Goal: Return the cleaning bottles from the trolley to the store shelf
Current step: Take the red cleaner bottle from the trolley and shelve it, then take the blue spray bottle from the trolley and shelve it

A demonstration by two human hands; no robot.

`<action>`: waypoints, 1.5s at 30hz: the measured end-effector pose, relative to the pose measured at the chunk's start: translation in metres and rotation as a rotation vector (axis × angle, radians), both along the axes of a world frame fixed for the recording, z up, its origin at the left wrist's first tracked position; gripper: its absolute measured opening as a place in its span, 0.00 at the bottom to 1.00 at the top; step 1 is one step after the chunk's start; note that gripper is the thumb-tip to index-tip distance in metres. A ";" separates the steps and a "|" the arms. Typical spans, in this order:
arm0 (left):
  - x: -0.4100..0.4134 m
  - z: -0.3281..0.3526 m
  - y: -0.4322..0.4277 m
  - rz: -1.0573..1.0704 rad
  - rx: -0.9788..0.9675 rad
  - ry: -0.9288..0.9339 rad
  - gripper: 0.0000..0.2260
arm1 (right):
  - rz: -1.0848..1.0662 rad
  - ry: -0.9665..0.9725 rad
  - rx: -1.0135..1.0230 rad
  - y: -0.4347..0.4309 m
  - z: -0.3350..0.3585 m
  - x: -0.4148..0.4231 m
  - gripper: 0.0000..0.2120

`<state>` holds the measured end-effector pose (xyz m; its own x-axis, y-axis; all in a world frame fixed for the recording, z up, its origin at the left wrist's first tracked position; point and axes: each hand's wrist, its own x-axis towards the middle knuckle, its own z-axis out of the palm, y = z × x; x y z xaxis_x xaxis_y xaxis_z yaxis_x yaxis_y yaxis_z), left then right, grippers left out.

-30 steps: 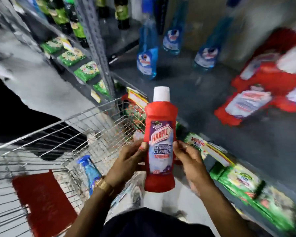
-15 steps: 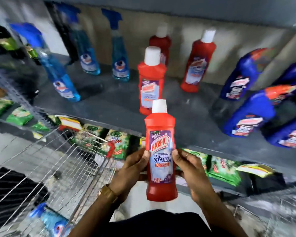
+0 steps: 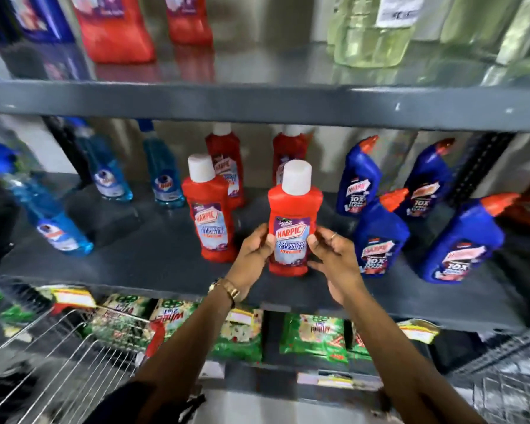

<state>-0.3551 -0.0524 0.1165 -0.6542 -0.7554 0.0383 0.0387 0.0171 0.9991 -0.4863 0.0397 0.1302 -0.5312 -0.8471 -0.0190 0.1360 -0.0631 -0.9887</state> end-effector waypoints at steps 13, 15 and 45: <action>-0.027 -0.016 -0.015 0.045 0.040 0.019 0.11 | -0.078 0.020 0.023 -0.020 -0.018 -0.016 0.17; -0.026 -0.015 -0.014 0.067 0.044 0.017 0.11 | -0.085 0.042 0.024 -0.021 -0.023 -0.017 0.18; 0.477 -0.307 0.146 1.018 0.977 -0.811 0.15 | 1.163 1.140 0.217 -0.031 -0.189 0.420 0.17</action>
